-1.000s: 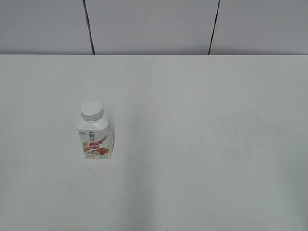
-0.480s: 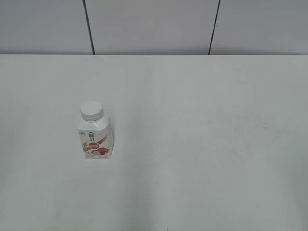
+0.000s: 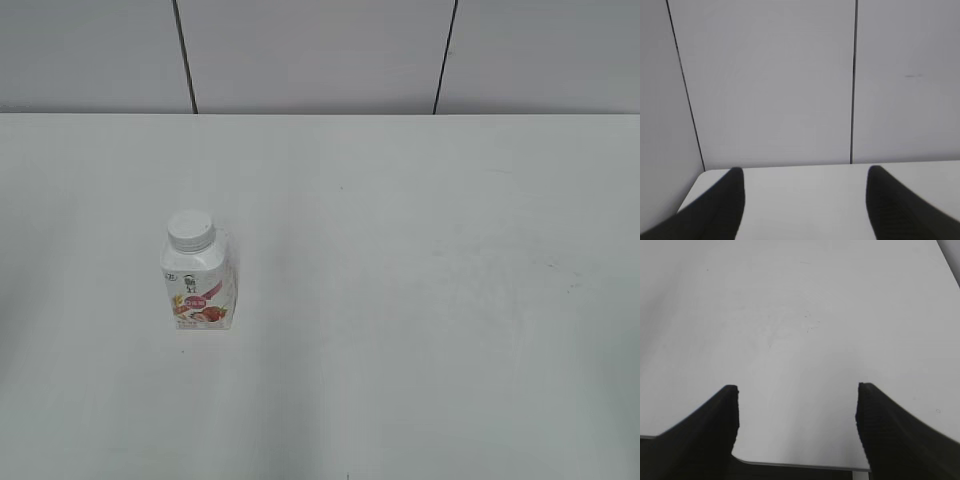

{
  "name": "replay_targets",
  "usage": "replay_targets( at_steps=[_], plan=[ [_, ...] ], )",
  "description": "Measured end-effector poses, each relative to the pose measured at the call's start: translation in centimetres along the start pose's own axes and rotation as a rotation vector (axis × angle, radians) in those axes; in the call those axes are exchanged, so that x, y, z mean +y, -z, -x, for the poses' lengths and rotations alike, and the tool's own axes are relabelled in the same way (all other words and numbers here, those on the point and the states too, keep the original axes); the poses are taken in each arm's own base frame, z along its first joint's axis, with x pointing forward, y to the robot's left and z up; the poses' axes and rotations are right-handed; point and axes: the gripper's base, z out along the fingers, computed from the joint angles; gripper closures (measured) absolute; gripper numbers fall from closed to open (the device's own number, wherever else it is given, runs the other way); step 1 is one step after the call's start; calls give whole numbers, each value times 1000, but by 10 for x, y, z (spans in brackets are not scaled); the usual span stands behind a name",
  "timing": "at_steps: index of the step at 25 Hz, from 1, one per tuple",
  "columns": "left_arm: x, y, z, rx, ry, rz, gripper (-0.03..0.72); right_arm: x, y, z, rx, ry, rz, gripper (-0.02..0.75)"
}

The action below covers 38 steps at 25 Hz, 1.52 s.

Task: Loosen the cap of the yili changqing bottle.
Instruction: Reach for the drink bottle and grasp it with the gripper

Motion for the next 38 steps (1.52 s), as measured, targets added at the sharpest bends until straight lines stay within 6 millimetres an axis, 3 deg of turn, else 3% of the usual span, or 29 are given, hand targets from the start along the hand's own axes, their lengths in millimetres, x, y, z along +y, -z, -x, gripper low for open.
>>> replay_targets(
  at_steps=[8, 14, 24, 29, 35, 38],
  plan=[
    [-5, -55, -23, 38, 0, -37, 218, 0, 0, 0, 0, 0, 0, 167],
    [-7, -80, -42, 46, 22, -45, 218, 0, 0, 0, 0, 0, 0, 168],
    [-13, -107, -80, 142, 95, -73, 218, 0, 0, 0, 0, 0, 0, 172],
    [-19, -112, -92, 199, 29, -173, 218, 0, 0, 0, 0, 0, 0, 178],
    [5, -115, -107, 201, 134, -224, 218, 0, 0, 0, 0, 0, 0, 178],
    [9, -123, -115, 200, 122, -423, 218, 0, 0, 0, 0, 0, 0, 180]
  ],
)
